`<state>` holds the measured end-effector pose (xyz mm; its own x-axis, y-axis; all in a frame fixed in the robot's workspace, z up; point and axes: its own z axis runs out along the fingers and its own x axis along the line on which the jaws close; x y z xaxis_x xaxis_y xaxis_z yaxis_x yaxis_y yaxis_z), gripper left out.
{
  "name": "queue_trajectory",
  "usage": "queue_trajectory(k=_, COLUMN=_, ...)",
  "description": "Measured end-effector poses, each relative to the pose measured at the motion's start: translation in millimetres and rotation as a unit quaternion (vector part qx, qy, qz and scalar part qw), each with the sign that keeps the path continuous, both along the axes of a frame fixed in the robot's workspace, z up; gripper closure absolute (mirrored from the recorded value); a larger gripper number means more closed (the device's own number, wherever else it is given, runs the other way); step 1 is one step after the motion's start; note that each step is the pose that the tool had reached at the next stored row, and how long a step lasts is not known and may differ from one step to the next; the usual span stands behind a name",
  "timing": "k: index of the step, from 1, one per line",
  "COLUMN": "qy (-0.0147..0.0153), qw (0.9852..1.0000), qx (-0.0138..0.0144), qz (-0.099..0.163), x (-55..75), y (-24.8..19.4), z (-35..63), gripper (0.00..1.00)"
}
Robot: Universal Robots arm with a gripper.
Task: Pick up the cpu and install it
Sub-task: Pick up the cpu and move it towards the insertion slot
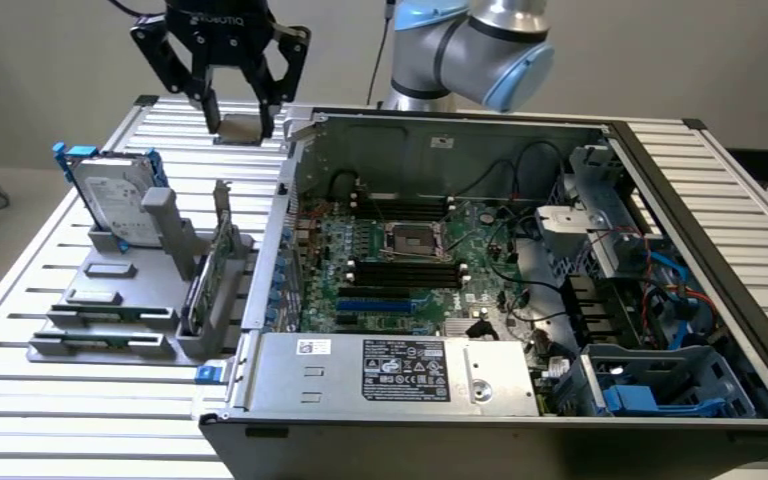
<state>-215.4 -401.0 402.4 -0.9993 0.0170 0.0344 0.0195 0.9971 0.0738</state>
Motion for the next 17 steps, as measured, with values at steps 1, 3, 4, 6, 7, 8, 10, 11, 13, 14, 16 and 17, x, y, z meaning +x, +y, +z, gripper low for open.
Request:
queue_trajectory(k=1, qy=0.0001, qw=1.0, qx=-0.0001, qz=0.0, x=3.6, y=0.8, z=0.1, gripper=0.45)
queue_trajectory(k=3, qy=0.0002, qw=1.0, qx=0.0, qz=0.0, x=10.3, y=2.4, z=0.0, gripper=0.45)
queue_trajectory(k=4, qy=0.0004, qw=1.0, qx=0.0, qz=0.0, x=13.7, y=3.2, z=0.0, gripper=0.45)
queue_trajectory(k=6, qy=0.0006, qw=1.0, qx=0.0, qz=0.0, x=20.6, y=4.9, z=0.0, gripper=0.45)
queue_trajectory(k=7, qy=0.0007, qw=1.0, qx=0.0, qz=0.0, x=24.0, y=5.7, z=0.0, gripper=0.45)
queue_trajectory(k=8, qy=0.001, qw=1.0, qx=0.0, qz=0.0, x=27.2, y=6.6, z=0.0, gripper=0.45)
queue_trajectory(k=10, qy=0.0016, qw=1.0, qx=0.0, qz=0.0, x=33.7, y=8.4, z=0.0, gripper=0.45)
queue_trajectory(k=11, qy=0.002, qw=1.0, qx=0.0, qz=0.0, x=37.1, y=9.4, z=0.0, gripper=0.45)
queue_trajectory(k=13, qy=0.0029, qw=1.0, qx=0.0, qz=0.0, x=43.8, y=11.3, z=0.0, gripper=0.45)
queue_trajectory(k=14, qy=0.0035, qw=1.0, qx=0.0, qz=0.0, x=47.1, y=12.3, z=0.1, gripper=0.45)
queue_trajectory(k=16, qy=0.0047, qw=1.0, qx=0.0, qz=0.0, x=54.1, y=14.4, z=0.0, gripper=0.45)
queue_trajectory(k=17, qy=0.0053, qw=1.0, qx=0.0, qz=0.0, x=57.3, y=15.4, z=0.0, gripper=0.45)
